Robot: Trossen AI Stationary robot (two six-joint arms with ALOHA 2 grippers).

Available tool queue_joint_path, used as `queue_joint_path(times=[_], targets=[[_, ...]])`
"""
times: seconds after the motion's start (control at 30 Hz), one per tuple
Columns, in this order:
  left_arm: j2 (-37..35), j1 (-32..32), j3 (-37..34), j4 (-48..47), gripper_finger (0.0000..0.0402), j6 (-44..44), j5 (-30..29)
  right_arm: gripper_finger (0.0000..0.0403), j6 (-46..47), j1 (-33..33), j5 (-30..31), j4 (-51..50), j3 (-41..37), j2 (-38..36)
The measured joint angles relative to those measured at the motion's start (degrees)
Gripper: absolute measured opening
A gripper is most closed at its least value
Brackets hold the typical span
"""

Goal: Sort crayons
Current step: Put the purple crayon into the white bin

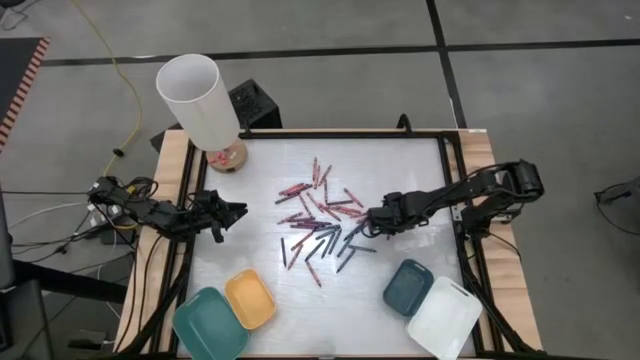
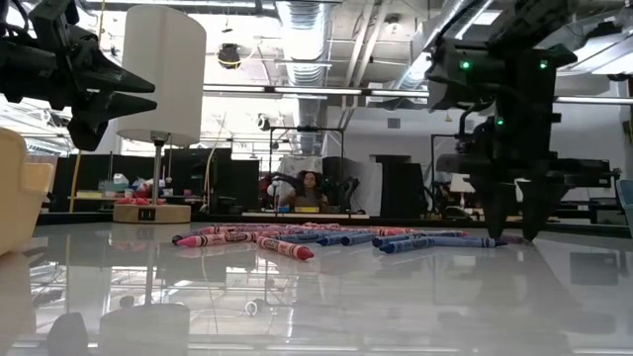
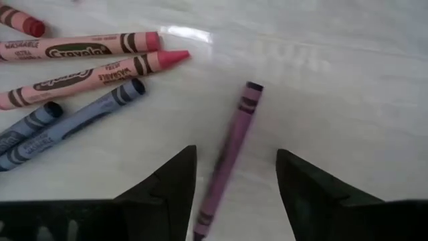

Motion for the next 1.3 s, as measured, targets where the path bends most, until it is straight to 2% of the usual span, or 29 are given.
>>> queue_joint_path(times=[0.2,0.3,0.6,0.8,1.07,1.3], targets=[[0.00,0.01,0.00,-0.05,0.0108,0.02,-0.01,0.0204,-0.73,0.28,-0.33,-0.11,0.04,0.02],[0.00,0.02,0.00,-0.05,0.0108,0.00,0.00,0.0188,-0.89,0.28,-0.68,-0.81,0.08,0.11],[0.00,0.00,0.00,-0.10,0.0108,-0.09,0.00,0.0073,-1.89,0.35,-1.39,-1.83,0.11,0.15],[0.00,0.00,0.00,-0.12,0.0108,-0.09,0.00,0.0011,-2.86,0.37,-1.55,-1.99,0.09,0.17],[0.00,0.00,0.00,-0.14,0.0108,-0.09,0.00,0.0004,-7.52,0.53,-1.43,-2.44,1.09,-0.15],[0.00,0.01,0.00,-0.14,0.0108,-0.07,0.00,0.0001,-17.04,2.82,-1.93,-7.03,8.35,-0.48]])
